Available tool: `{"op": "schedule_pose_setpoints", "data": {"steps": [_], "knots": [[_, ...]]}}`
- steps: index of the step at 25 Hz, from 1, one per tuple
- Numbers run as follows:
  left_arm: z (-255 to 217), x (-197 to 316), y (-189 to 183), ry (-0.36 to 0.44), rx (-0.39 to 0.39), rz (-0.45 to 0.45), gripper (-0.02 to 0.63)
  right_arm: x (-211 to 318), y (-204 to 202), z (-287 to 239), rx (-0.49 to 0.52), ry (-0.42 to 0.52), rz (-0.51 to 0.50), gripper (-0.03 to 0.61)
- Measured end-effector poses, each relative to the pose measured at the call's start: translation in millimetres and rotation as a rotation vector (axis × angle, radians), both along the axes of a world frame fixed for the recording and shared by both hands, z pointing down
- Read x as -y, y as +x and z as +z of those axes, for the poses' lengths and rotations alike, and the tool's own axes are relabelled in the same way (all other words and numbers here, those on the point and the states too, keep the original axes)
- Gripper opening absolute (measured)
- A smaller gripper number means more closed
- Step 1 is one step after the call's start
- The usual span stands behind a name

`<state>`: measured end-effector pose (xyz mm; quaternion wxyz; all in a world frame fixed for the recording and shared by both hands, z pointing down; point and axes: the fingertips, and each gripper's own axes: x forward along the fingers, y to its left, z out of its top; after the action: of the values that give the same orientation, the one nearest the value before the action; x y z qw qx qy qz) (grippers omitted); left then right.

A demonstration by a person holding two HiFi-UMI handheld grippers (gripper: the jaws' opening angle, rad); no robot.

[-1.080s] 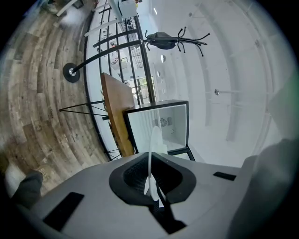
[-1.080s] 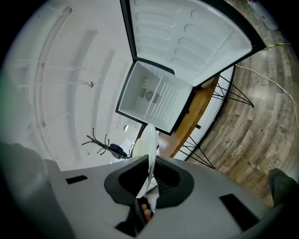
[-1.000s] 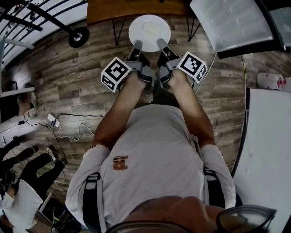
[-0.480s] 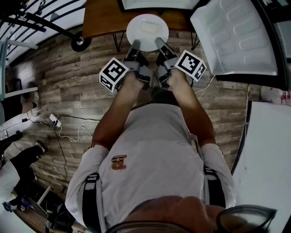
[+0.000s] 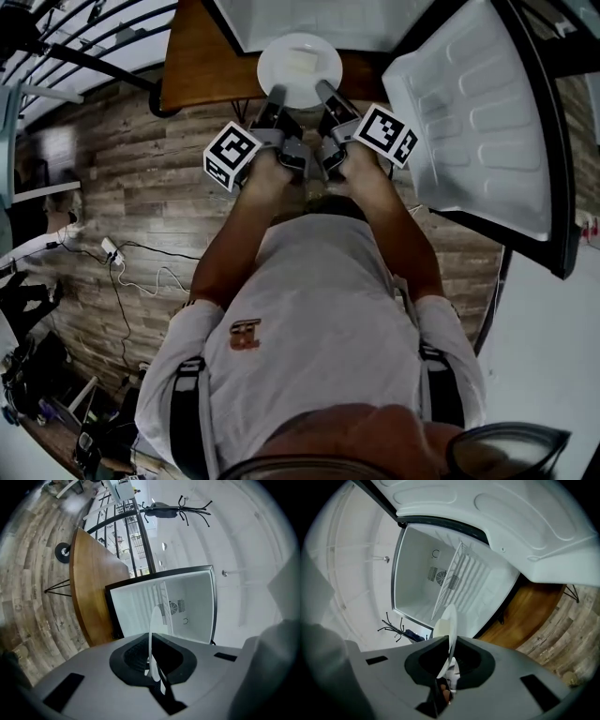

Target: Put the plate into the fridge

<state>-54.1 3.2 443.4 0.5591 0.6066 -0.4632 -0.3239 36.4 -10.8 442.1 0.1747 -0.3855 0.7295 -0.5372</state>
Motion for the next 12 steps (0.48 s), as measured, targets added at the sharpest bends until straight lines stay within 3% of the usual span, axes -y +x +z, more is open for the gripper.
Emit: {"op": "schedule_pose_setpoints", "data": {"steps": [3,7,12], "knots": [[1.6,58.5,24.0,-0.018,0.001,-0.025,0.025,60.9,23.9,1.6,-0.003,-0.014,-0.024,0.054],[6.6,91.8,28.3,-0.031,0.009,-0.046,0.025,96.1,27.9,7.5,0.002,-0.029,-0.038,0.054],[4.0,169.7,24.5,-0.055,0.014,-0.069,0.025,176.1,23.5,6.4,0.002,-0.056,-0.058,0.054]]}}
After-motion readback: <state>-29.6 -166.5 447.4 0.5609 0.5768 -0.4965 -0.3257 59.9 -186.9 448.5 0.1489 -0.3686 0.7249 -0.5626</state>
